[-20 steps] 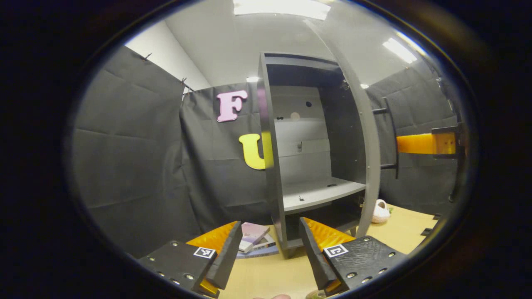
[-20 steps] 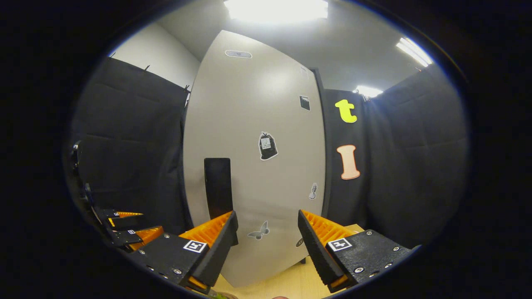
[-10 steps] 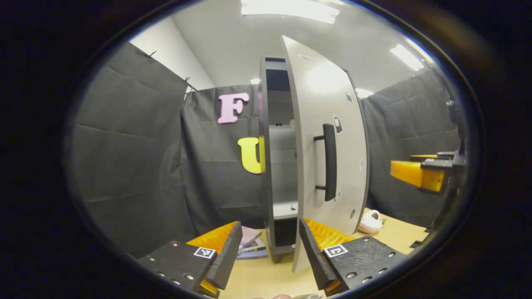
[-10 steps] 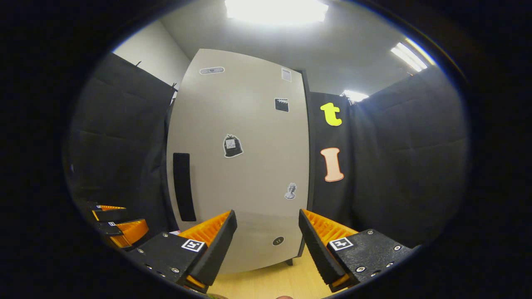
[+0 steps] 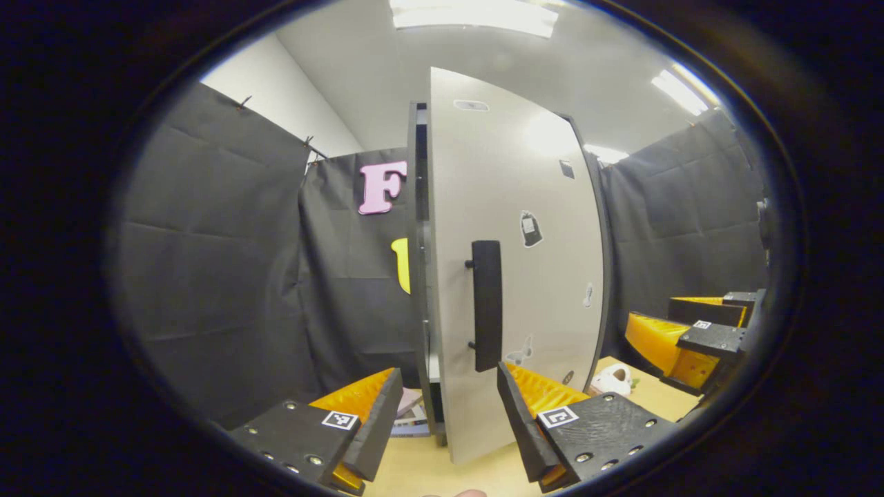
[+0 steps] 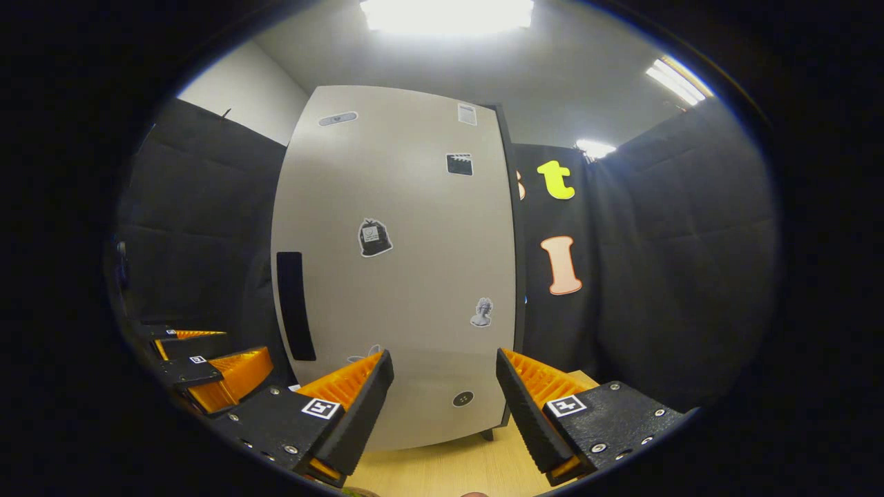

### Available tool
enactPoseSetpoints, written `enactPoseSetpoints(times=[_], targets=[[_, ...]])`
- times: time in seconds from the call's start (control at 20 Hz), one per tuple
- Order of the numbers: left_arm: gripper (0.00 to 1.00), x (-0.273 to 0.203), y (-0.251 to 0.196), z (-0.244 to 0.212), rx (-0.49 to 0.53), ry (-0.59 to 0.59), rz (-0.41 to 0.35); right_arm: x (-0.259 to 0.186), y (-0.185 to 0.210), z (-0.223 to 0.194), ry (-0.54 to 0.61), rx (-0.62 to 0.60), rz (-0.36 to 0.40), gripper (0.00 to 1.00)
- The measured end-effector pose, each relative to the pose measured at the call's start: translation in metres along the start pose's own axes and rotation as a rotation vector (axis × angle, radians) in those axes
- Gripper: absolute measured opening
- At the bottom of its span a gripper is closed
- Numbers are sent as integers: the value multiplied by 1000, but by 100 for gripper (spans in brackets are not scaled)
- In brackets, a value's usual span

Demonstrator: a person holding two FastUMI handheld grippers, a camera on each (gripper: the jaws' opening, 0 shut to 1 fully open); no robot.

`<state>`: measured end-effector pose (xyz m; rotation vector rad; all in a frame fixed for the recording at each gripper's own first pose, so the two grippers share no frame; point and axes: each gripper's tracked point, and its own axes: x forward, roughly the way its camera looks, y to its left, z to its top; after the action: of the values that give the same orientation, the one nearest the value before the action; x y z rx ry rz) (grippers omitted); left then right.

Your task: Open the cabinet door with the right hand, grasp the bottle in the cabinet with the left hand and place it on the coaster, then close the cabinet door with the right hand.

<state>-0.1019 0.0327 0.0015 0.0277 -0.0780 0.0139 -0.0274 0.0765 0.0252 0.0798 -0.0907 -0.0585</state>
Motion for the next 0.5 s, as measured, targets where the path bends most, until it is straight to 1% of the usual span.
enactPoseSetpoints(times=[0.25, 0.4, 0.45, 0.5], targets=[[78, 2, -29, 4, -27, 4, 1, 0, -17, 0, 14, 62, -1, 93], [78, 4, -42, 11, -50, -24, -9, -1, -12, 6, -7, 15, 39, 92], [78, 5, -47, 14, -57, -38, -15, -2, -9, 9, -18, 4, 58, 90], [78, 4, -52, 18, -63, -48, -26, -2, -6, 10, -30, -1, 73, 92]])
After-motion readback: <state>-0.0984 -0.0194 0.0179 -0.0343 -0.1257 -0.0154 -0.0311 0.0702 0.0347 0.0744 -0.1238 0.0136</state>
